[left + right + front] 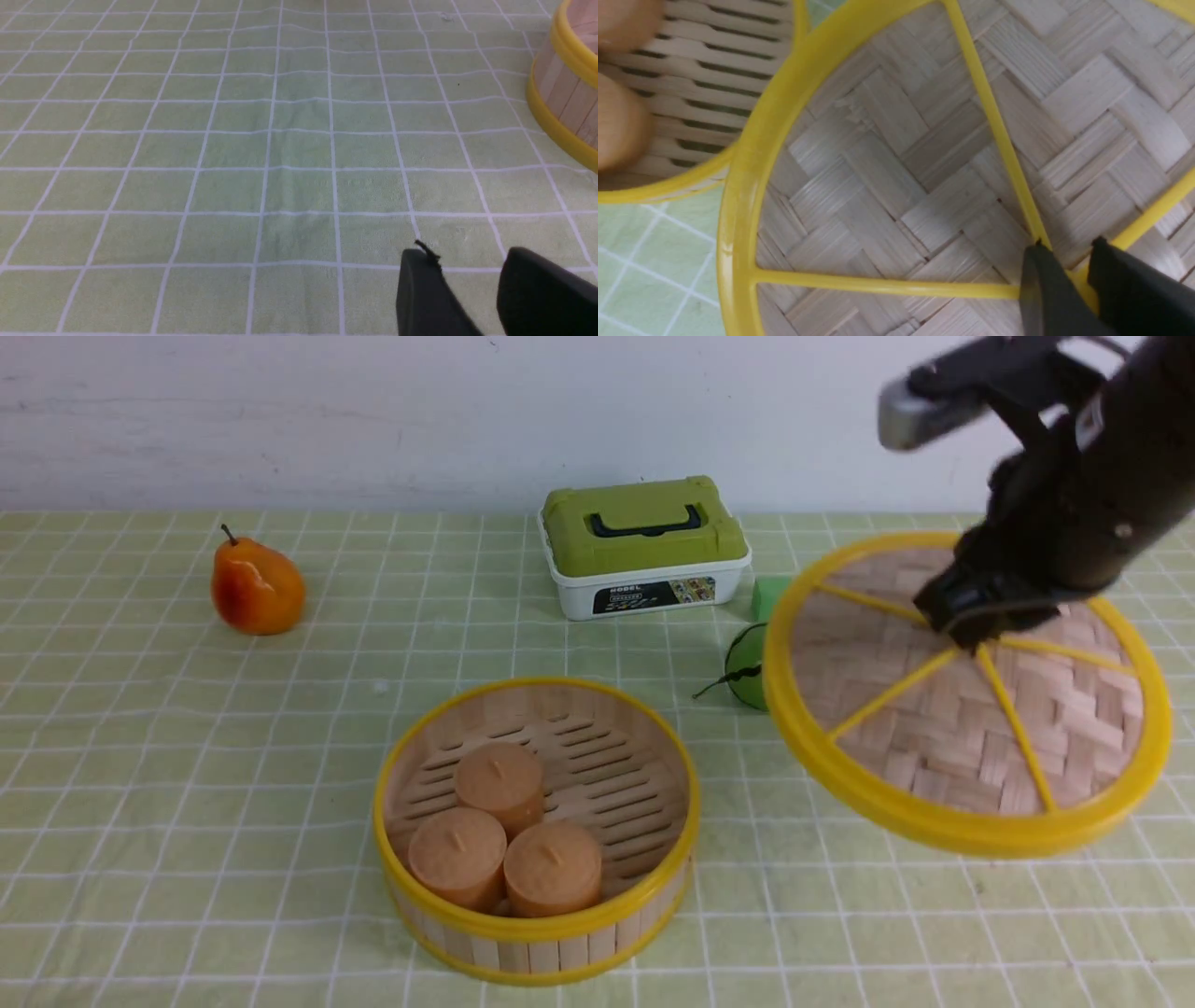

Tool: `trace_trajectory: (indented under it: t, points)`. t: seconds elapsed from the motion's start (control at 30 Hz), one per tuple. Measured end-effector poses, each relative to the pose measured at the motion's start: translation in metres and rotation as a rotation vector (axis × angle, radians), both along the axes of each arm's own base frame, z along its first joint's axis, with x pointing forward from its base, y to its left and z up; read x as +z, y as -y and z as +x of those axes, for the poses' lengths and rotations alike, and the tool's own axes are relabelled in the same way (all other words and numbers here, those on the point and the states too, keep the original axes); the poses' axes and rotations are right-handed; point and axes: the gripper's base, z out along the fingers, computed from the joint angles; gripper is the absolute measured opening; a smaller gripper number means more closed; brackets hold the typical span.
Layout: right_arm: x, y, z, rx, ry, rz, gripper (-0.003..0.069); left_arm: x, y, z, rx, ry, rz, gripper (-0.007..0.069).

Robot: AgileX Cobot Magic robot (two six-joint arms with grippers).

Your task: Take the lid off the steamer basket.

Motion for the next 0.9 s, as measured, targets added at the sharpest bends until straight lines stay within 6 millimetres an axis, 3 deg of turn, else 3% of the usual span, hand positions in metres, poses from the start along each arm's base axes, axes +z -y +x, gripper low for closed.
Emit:
trace_trajectory:
  t: [0.1,0.23,0.33,0.43,0.5,0.6,0.7,0.8,0.83,0.87,0.9]
  points:
    - [-0.054,0.013,0.006,-0.067,-0.021,0.021,0.0085,0.0,0.0,0.0,0.0,0.0,0.0,0.0239]
    - [-0.101,0.012,0.015,-0.086,-0.031,0.027,0.0085,0.0,0.0,0.0,0.0,0.0,0.0,0.0239]
    - [-0.118,0.011,0.022,-0.098,-0.032,0.033,0.0096,0.0,0.0,0.0,0.0,0.0,0.0,0.0239]
    - [-0.138,0.009,0.032,-0.127,-0.04,0.044,0.0174,0.0,0.0,0.0,0.0,0.0,0.0,0.0239]
    - [-0.138,0.009,0.033,-0.13,-0.036,0.047,0.0203,0.0,0.0,0.0,0.0,0.0,0.0,0.0239]
    - [-0.128,0.009,0.031,-0.132,-0.023,0.054,0.0338,0.0,0.0,0.0,0.0,0.0,0.0,0.0239]
    - [-0.105,0.01,0.026,-0.129,0.008,0.065,0.0379,0.0,0.0,0.0,0.0,0.0,0.0,0.0239]
    - [-0.032,0.017,-0.002,-0.122,0.192,0.126,0.0374,0.0,0.0,0.0,0.0,0.0,0.0,0.0239]
    - [-0.028,0.018,-0.004,-0.122,0.203,0.129,0.037,0.0,0.0,0.0,0.0,0.0,0.0,0.0239]
    - [-0.005,0.022,-0.018,-0.118,0.272,0.151,0.0342,0.0,0.0,0.0,0.0,0.0,0.0,0.0239]
    - [0.002,0.023,-0.023,-0.117,0.292,0.157,0.0337,0.0,0.0,0.0,0.0,0.0,0.0,0.0239]
